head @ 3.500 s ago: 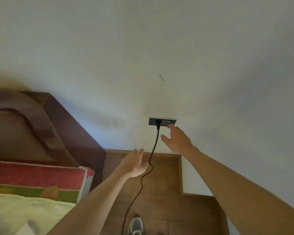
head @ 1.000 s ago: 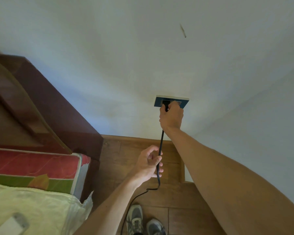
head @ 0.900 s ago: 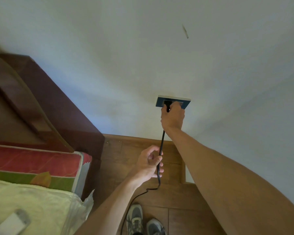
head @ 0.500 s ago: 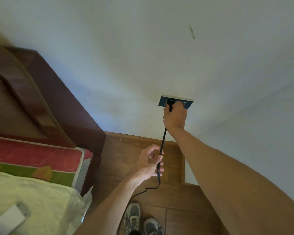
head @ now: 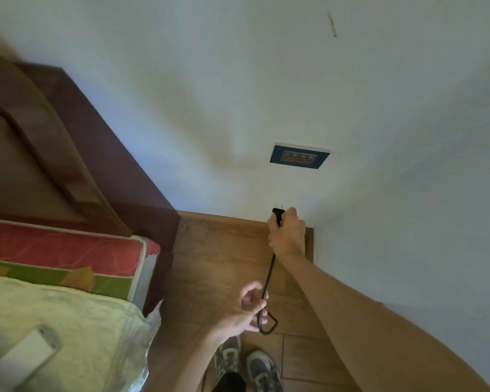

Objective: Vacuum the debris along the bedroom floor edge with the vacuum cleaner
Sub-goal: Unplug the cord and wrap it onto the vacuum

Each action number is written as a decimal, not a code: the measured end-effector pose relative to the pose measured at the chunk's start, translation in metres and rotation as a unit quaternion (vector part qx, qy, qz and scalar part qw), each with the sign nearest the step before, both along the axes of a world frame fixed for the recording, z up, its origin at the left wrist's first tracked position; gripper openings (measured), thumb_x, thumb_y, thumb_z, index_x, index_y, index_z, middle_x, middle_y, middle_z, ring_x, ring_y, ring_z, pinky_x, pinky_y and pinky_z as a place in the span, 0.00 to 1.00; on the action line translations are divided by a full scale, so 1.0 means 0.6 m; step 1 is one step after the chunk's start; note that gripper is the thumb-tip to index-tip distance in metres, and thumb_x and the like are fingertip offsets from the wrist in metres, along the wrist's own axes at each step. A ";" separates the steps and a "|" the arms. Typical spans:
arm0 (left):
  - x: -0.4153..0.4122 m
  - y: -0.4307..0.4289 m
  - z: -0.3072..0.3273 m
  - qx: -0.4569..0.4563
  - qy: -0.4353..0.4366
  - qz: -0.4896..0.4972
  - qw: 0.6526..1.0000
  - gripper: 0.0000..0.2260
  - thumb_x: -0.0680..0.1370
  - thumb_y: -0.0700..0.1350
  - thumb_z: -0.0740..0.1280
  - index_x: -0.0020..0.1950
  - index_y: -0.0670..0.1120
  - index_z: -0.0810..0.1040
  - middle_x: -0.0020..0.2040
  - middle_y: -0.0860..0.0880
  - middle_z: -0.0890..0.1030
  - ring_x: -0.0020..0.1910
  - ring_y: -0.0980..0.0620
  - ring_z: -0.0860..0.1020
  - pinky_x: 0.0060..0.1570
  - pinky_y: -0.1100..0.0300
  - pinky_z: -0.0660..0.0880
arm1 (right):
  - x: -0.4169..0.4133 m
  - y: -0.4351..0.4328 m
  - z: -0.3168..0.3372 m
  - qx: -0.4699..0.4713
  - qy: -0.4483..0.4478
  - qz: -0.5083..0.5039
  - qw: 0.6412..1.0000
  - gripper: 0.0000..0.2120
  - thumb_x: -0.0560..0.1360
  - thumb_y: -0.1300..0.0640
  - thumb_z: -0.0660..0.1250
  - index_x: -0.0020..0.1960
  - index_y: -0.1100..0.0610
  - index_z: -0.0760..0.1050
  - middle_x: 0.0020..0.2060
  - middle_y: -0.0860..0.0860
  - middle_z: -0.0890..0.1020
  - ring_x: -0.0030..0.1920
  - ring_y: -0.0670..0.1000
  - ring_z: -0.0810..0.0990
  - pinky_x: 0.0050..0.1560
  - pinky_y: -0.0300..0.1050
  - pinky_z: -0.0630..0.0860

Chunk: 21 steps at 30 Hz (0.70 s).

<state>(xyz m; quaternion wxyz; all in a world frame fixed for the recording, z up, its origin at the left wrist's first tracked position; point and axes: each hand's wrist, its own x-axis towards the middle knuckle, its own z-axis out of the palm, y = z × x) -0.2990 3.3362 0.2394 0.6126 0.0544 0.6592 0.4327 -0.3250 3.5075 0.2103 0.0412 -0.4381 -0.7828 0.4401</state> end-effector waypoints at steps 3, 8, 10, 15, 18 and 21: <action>-0.005 -0.003 -0.004 0.018 0.009 0.031 0.999 0.03 0.82 0.39 0.62 0.55 0.44 0.71 0.41 0.47 0.76 0.39 0.53 0.79 0.40 0.59 0.81 | -0.016 -0.003 0.011 -0.009 0.026 -0.024 0.999 0.09 0.81 0.53 0.61 0.51 0.59 0.68 0.42 0.59 0.79 0.38 0.58 0.82 0.32 0.55 0.82; -0.004 -0.017 0.001 0.032 0.055 0.061 0.996 0.01 0.82 0.39 0.63 0.53 0.44 0.73 0.40 0.48 0.77 0.40 0.50 0.79 0.46 0.53 0.82 | -0.024 -0.012 0.035 -0.015 0.039 -0.030 0.999 0.09 0.81 0.54 0.63 0.56 0.58 0.68 0.48 0.58 0.80 0.41 0.57 0.83 0.37 0.55 0.83; 0.001 -0.022 0.005 0.030 0.059 0.074 0.995 0.01 0.82 0.40 0.63 0.52 0.45 0.73 0.39 0.48 0.78 0.40 0.50 0.79 0.50 0.48 0.81 | -0.028 -0.018 0.044 -0.020 0.045 -0.020 0.999 0.09 0.81 0.54 0.63 0.56 0.59 0.68 0.47 0.57 0.79 0.38 0.55 0.82 0.35 0.53 0.83; 0.016 -0.028 0.029 0.045 0.060 0.134 0.988 0.01 0.82 0.38 0.62 0.52 0.43 0.72 0.38 0.48 0.75 0.38 0.51 0.77 0.43 0.56 0.81 | -0.041 -0.037 0.071 -0.013 0.077 0.027 0.997 0.08 0.81 0.54 0.62 0.54 0.59 0.69 0.44 0.55 0.78 0.35 0.52 0.80 0.33 0.52 0.82; 0.024 -0.036 0.044 0.057 0.093 0.177 0.978 0.02 0.82 0.35 0.61 0.53 0.40 0.72 0.38 0.46 0.74 0.37 0.52 0.76 0.36 0.64 0.79 | -0.054 -0.057 0.094 -0.013 0.089 0.063 0.994 0.09 0.81 0.53 0.62 0.52 0.59 0.68 0.44 0.55 0.78 0.34 0.52 0.80 0.33 0.50 0.82; 0.028 -0.048 0.054 0.076 0.128 0.213 0.966 0.03 0.81 0.33 0.61 0.51 0.39 0.72 0.37 0.46 0.73 0.36 0.51 0.76 0.34 0.64 0.79 | -0.075 -0.082 0.119 -0.016 0.111 0.107 0.988 0.09 0.81 0.53 0.63 0.51 0.59 0.68 0.42 0.57 0.78 0.33 0.53 0.79 0.28 0.46 0.79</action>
